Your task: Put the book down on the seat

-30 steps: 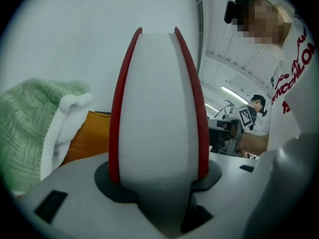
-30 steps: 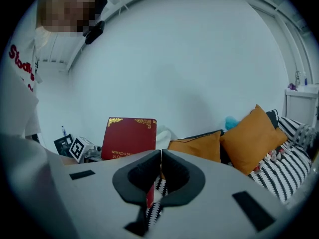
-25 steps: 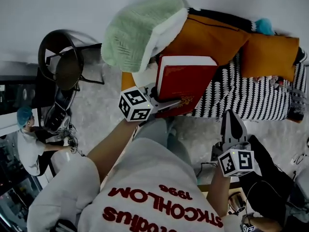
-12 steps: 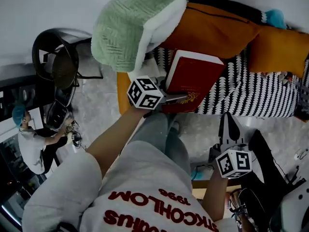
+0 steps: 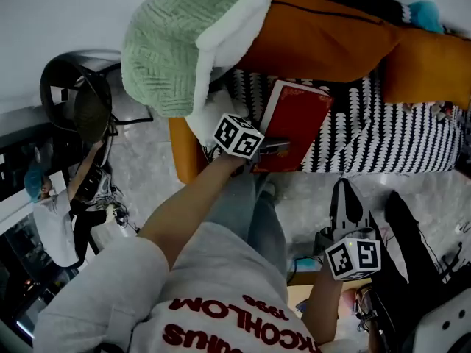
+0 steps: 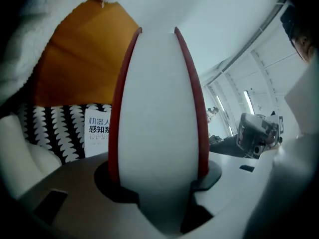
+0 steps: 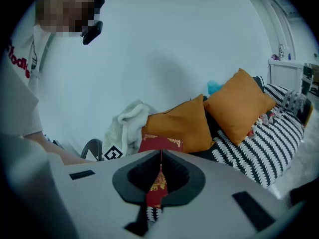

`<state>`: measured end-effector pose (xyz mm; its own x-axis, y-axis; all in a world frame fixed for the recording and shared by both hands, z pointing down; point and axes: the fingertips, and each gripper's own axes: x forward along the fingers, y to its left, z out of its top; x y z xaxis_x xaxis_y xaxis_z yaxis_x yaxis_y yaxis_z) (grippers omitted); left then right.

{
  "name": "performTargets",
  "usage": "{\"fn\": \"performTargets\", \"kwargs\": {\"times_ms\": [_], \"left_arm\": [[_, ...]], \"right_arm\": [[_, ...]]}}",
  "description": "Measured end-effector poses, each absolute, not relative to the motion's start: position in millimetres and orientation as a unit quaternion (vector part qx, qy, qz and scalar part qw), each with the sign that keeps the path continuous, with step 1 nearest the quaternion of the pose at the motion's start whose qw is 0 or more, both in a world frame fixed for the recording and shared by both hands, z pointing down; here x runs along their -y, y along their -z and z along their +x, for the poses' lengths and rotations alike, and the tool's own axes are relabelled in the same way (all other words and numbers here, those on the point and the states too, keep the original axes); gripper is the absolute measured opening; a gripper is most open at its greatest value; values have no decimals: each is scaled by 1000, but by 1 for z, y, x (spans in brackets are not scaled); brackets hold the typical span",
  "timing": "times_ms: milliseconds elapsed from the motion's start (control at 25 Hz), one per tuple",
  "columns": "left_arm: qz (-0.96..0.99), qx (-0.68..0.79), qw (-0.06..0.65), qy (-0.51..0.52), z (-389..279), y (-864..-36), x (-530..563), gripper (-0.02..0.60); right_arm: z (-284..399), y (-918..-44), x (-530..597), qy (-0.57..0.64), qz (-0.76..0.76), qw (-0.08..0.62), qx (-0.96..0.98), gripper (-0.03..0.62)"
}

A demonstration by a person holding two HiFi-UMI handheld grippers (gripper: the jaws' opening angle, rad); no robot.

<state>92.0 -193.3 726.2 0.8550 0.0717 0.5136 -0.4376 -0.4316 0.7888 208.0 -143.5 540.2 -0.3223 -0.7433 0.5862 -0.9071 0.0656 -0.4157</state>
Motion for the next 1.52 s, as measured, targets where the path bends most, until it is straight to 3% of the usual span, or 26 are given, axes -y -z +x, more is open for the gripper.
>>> {"fn": "performTargets", "kwargs": {"times_ms": [200, 880, 1280, 1520], "left_arm": [[777, 129, 566, -244, 100, -770, 203, 239], [714, 147, 613, -306, 110, -835, 210, 247], [738, 218, 524, -365, 85, -843, 224, 348], [743, 246, 491, -382, 73, -837, 230, 357]], "right_arm": [[207, -561, 143, -392, 566, 102, 717, 26], [206, -575, 141, -425, 567, 73, 702, 26], [207, -572, 138, -416, 572, 77, 703, 26], [206, -569, 140, -412, 571, 72, 706, 26]]}}
